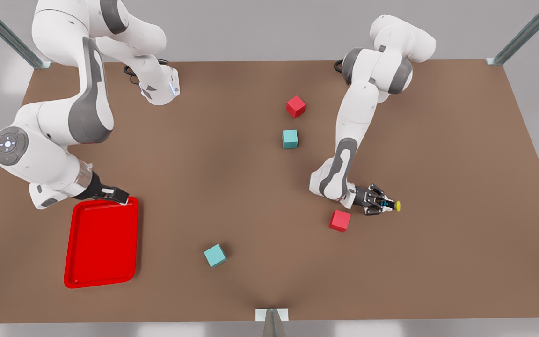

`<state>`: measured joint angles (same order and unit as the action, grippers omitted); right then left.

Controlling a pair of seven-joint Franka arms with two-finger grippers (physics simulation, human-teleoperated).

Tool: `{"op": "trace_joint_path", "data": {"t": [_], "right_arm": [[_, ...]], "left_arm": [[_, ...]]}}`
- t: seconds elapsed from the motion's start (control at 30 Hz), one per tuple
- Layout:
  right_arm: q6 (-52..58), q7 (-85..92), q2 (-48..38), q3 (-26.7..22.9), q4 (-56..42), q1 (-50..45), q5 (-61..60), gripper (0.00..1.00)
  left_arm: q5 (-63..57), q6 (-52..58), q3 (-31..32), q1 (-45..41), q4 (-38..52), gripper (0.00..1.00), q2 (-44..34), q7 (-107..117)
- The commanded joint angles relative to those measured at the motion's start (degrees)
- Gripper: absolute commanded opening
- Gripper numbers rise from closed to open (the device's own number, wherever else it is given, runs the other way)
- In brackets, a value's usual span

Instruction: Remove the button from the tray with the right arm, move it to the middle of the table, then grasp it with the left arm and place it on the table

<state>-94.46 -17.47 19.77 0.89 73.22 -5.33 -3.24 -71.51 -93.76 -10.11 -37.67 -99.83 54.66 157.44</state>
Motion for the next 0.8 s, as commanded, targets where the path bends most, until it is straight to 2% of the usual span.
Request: {"op": "trace_joint_path", "data": {"t": [0.0, 0.27, 0.77], "right_arm": [[0.0, 0.0, -0.1, 0.0, 0.0, -0.3, 0.3, 1.00], [0.1, 0.0, -0.1, 0.2, 0.0, -0.2, 0.3, 1.00], [0.8, -0.1, -0.4, 0.2, 0.1, -0.5, 0.3, 1.00]], "left_arm": [[-0.5, 0.2, -1.1, 0.1, 0.0, 0.39, -0.6, 0.2], [-5.0, 6.7, -2.2, 0.1, 0.1, 0.38, 1.1, 5.2], [-4.7, 3.9, -0.9, -0.1, 0.5, 0.38, 3.7, 6.7]]}}
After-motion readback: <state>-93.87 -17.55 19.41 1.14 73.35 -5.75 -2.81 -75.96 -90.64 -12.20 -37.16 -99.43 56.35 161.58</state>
